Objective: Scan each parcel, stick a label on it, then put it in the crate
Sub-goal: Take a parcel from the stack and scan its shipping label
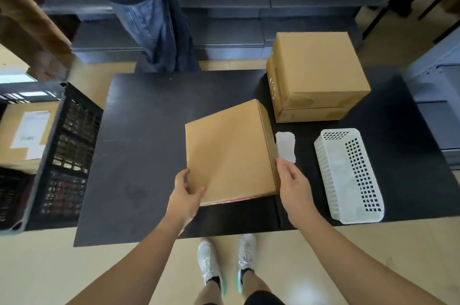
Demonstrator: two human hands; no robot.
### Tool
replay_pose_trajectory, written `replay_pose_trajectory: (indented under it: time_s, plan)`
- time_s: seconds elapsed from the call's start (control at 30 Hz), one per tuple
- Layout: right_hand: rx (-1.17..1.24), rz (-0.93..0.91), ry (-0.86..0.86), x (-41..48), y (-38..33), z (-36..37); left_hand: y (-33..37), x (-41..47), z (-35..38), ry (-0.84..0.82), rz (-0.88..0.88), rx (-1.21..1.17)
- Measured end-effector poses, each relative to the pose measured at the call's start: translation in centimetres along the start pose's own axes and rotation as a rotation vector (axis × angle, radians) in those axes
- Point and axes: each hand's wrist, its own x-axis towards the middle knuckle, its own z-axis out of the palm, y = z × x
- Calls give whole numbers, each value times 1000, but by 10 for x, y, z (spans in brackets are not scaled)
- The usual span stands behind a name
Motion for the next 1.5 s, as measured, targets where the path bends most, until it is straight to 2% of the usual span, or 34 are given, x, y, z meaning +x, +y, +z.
replay_pose_trajectory:
  time_s: [0.1,0.2,0.23,0.33,0.4,0.53,0.6,0.7,0.8,0.93,1.13,1.27,1.4,1.5]
  plan:
    - [-10,59,6,-7,-14,-12,20,-2,12,-109,-30,54]
    - [82,100,-34,-10,-28,-18,45,-8,21,-111,48,216]
    - [86,91,-59,-12,-32,-17,57,-15,24,-119,87,195]
    - [66,-11,-120,-20,-41,-6,91,-36,31,-287,172,-171]
    - [46,-96,-141,-25,-44,5,102,-42,27,-322,182,-279]
    - [120,-131,-264,-23,-40,20,97,-38,-4,-278,111,-381]
    - [98,-104,-234,-16,-35,22,88,-33,-24,-297,82,-405]
    - [-68,18,-144,-1,-19,26,69,-21,-52,-214,84,-416]
    - [-246,101,-193,10,4,32,49,-12,-71,-121,74,-395]
    - [-285,101,-257,14,14,44,34,-7,-73,-139,25,-352]
    - [-354,20,-121,15,27,41,17,20,-57,-122,-83,-283]
    - [-411,-25,-63,15,35,37,4,32,-42,-32,-7,-44]
    - [-409,-31,-51,16,43,31,7,33,-36,15,46,37]
    - [-356,-36,109,18,50,12,12,30,-35,131,129,125]
